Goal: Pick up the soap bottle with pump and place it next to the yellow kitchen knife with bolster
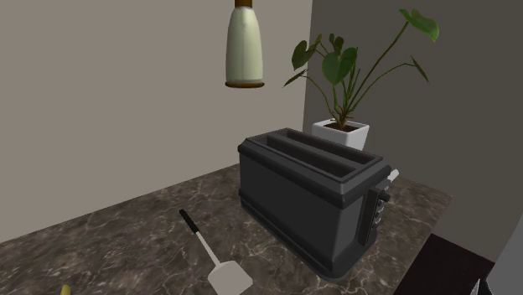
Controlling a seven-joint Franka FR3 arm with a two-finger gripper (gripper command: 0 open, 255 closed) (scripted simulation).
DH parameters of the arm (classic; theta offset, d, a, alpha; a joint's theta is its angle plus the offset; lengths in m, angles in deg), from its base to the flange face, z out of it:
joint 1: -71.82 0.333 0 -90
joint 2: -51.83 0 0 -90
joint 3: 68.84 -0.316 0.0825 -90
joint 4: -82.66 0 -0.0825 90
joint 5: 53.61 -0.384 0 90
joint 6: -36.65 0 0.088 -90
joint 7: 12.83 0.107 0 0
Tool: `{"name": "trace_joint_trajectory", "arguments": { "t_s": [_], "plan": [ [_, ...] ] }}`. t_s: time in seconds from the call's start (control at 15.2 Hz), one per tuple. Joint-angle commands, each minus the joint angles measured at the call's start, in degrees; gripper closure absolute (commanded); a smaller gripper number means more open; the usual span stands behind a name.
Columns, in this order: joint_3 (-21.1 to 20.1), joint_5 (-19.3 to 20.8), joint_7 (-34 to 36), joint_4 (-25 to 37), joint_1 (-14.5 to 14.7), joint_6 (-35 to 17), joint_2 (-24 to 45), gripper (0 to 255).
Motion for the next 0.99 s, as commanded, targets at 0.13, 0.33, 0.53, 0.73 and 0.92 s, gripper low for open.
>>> {"name": "trace_joint_trajectory", "arguments": {
  "t_s": [0.13, 0.33, 0.53, 0.73, 0.92],
  "plan": [
    [-0.3, 0.2, 1.2, 4.0, 1.0, 2.8, 1.2, 255],
    [-1.4, 0.1, 4.6, -11.8, 3.1, -3.9, -7.9, 255],
    [-2.8, -0.1, 8.0, -21.6, 5.0, -7.9, -13.7, 255],
    [-4.5, -0.4, 11.6, -28.9, 6.8, -11.0, -18.0, 255],
    [-6.3, -0.9, 15.2, -34.8, 8.6, -13.6, -21.4, 255]
  ]
}}
